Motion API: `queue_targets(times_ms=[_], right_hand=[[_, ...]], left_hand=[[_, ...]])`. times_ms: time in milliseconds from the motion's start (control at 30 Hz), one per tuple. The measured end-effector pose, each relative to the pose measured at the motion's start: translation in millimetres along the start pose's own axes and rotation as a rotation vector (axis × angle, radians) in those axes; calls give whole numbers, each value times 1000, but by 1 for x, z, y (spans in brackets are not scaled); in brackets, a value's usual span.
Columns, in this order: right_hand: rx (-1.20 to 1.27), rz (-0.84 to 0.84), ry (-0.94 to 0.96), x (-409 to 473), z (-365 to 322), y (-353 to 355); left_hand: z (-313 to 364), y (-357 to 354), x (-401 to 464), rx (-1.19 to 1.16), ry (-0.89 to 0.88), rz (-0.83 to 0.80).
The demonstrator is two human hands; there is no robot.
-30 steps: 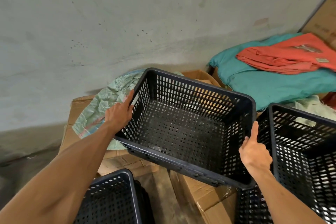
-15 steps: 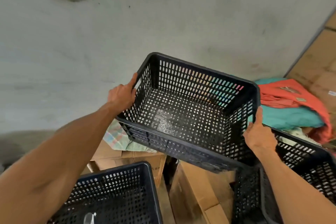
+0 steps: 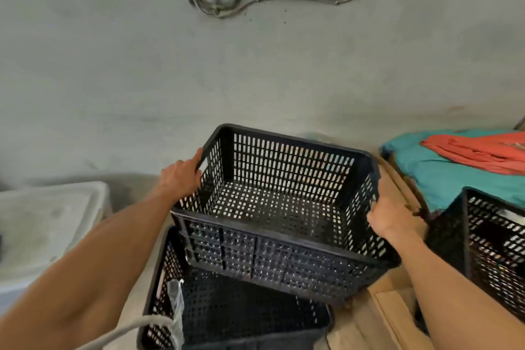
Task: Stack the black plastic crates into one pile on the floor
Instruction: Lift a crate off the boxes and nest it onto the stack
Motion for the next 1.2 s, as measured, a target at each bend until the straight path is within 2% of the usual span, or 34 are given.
queue_targets(times_ms=[67,267,533,933,1200], right_hand=[[-48,-70,2,-13,-11,-17],[-111,-49,63,-21,-33,-28],[-128,-69,164,-30,-64,-39],[-136,-99,263,-30,-59,-43],[-149,-108,273,-33,-50,-42]], left_hand=[[-25,-15,-20,-1,47,-39],[-63,-32,-58,-18,144,5],[-95,-16,-102,-34,238,0],[-85,-13,-175,-54,349,39],[-72,-11,-192,-4,387,34]])
Point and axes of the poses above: each hand's wrist, its own x-axis towards the middle knuckle, its own y-axis out of the back of the hand, z = x × y, the point moved 1 cm from there along x, towards the middle knuckle, and after that the axes turned 2 degrees about -z, right-handed, at the moved point
